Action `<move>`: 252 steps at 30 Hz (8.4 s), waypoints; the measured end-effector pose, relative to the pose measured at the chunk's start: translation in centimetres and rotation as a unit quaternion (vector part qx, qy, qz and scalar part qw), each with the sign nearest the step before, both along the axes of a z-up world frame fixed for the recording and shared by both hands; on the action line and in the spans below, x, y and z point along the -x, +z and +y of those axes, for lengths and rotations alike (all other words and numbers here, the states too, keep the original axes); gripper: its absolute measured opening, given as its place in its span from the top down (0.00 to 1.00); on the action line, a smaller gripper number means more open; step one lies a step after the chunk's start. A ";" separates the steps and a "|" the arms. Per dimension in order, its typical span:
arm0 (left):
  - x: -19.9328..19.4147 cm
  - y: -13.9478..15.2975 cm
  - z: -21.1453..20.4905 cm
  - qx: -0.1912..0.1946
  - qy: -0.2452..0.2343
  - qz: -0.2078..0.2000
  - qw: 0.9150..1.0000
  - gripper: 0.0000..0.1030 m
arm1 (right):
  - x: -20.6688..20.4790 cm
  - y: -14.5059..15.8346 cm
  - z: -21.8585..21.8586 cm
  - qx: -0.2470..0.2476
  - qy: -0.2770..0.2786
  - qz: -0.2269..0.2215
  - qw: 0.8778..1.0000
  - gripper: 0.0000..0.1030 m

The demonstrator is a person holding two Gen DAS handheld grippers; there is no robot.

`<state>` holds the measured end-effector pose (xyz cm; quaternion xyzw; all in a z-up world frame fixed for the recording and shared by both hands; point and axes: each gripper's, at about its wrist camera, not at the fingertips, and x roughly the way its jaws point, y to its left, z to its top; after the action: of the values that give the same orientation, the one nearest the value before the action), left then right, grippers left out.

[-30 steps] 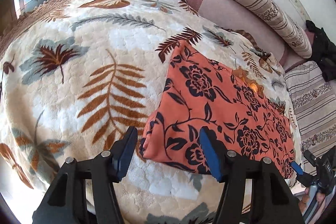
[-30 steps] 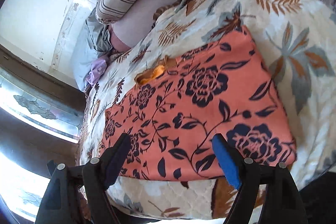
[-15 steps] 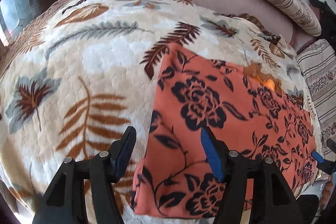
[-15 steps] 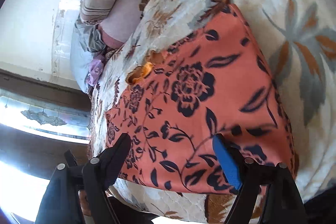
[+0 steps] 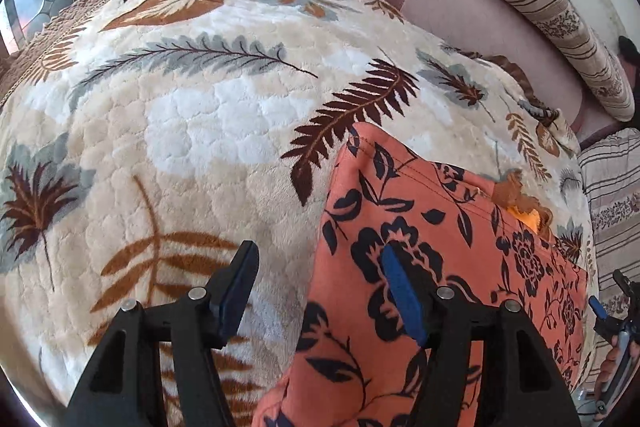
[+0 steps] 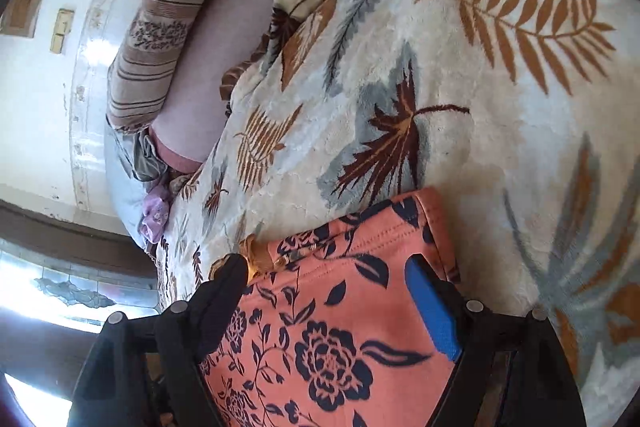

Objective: Fold small clothes

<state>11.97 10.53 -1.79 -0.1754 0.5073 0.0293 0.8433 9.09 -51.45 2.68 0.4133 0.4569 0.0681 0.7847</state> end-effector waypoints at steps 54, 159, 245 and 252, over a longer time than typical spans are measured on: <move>8.3 1.9 -19.7 -0.180 -0.190 -0.135 0.956 0.16 | 14.6 -4.8 4.2 -0.052 -0.079 -0.013 0.995 0.24; 9.7 -0.7 2.5 0.074 -0.072 0.034 0.994 0.61 | 16.5 1.6 30.5 0.051 0.230 -0.133 0.963 0.28; 6.5 -1.7 -1.9 0.014 -0.086 -0.046 0.995 0.24 | -5.6 1.3 27.5 0.186 0.175 -0.038 0.966 0.68; 6.7 -1.8 -1.9 0.010 -0.086 -0.052 0.995 0.23 | -1.4 4.0 25.7 0.120 0.152 -0.068 0.979 0.63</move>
<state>5.24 8.63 -3.61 -0.1410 0.4763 -0.0578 0.8660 10.49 -25.77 6.70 0.2363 0.4645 0.1588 0.8386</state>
